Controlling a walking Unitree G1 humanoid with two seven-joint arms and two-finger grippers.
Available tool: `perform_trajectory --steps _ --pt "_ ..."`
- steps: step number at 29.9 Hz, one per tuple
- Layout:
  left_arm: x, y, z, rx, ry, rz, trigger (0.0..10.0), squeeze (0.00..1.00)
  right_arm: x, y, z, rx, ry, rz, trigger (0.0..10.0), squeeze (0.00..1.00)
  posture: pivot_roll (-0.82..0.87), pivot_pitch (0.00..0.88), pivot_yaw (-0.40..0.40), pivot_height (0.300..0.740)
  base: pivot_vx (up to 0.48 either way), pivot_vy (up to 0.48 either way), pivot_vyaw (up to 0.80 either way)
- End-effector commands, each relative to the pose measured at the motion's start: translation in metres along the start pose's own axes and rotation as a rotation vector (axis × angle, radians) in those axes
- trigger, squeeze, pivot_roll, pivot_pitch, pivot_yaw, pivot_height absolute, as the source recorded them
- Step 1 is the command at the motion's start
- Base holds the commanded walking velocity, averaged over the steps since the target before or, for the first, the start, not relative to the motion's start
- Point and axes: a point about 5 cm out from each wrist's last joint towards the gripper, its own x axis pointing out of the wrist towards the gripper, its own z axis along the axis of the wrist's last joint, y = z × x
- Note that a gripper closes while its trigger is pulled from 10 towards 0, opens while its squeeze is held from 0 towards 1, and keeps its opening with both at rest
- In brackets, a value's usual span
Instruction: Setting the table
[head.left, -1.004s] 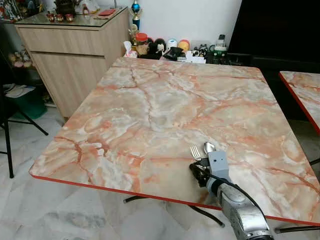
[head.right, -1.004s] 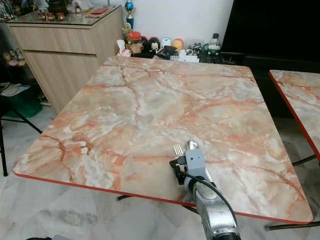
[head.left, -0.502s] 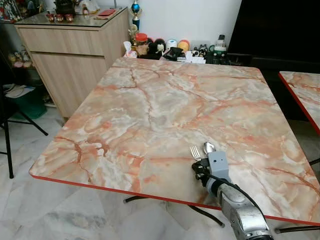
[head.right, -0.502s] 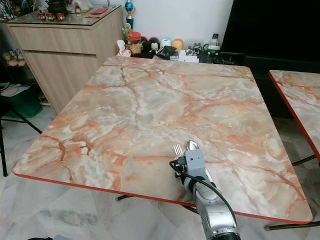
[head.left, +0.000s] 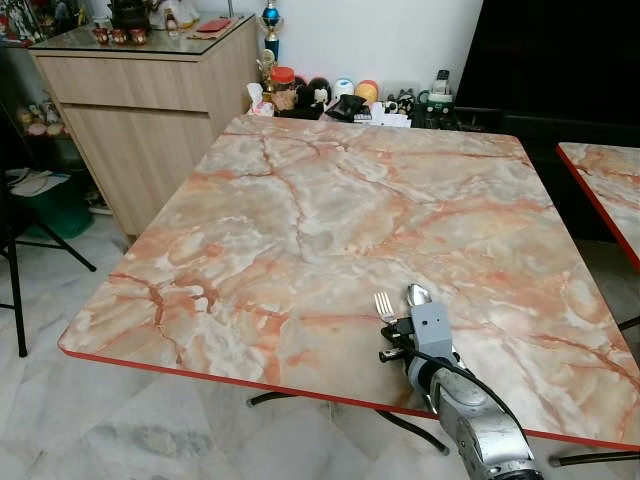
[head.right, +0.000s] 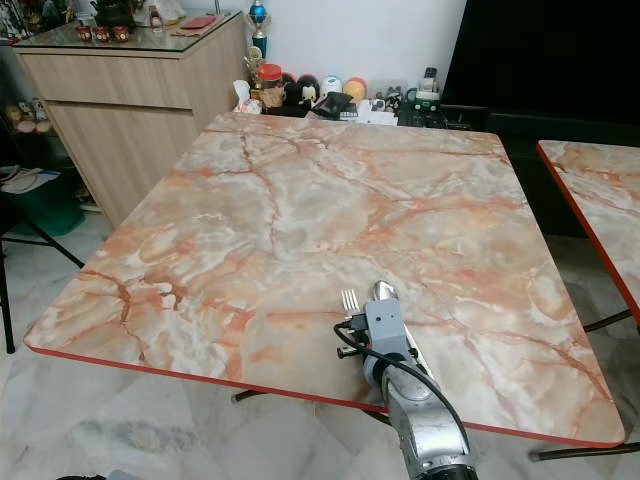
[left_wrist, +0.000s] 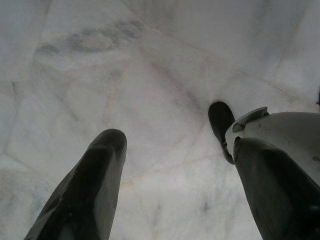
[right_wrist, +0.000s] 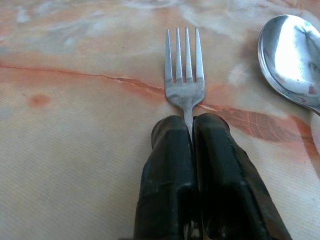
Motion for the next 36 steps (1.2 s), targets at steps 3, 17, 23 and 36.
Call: perform_trajectory --steps 3,17,23,36 --pt "-0.001 -0.003 -0.009 -0.019 0.039 -0.01 10.0 0.0 0.0 0.003 -0.017 0.003 0.072 0.007 0.0 0.0 0.02 0.085 0.019 0.74 0.0 0.0 0.0" --pt "-0.001 -0.004 -0.009 -0.014 0.039 -0.005 10.0 0.0 0.0 0.001 0.0 0.023 -0.05 -0.033 6.4 0.0 0.01 0.081 0.017 0.74 0.0 0.0 0.0" --pt "-0.001 -0.002 -0.009 -0.006 0.047 0.008 10.0 0.0 -0.006 -0.004 0.035 0.06 -0.244 -0.097 10.0 0.0 0.01 0.08 0.015 0.74 0.0 0.0 0.0" --pt "-0.002 -0.004 -0.012 -0.034 0.044 -0.002 10.0 0.0 -0.038 -0.028 0.078 0.005 -0.48 -0.245 10.0 0.0 -0.01 0.061 0.007 0.74 0.0 0.0 0.0"
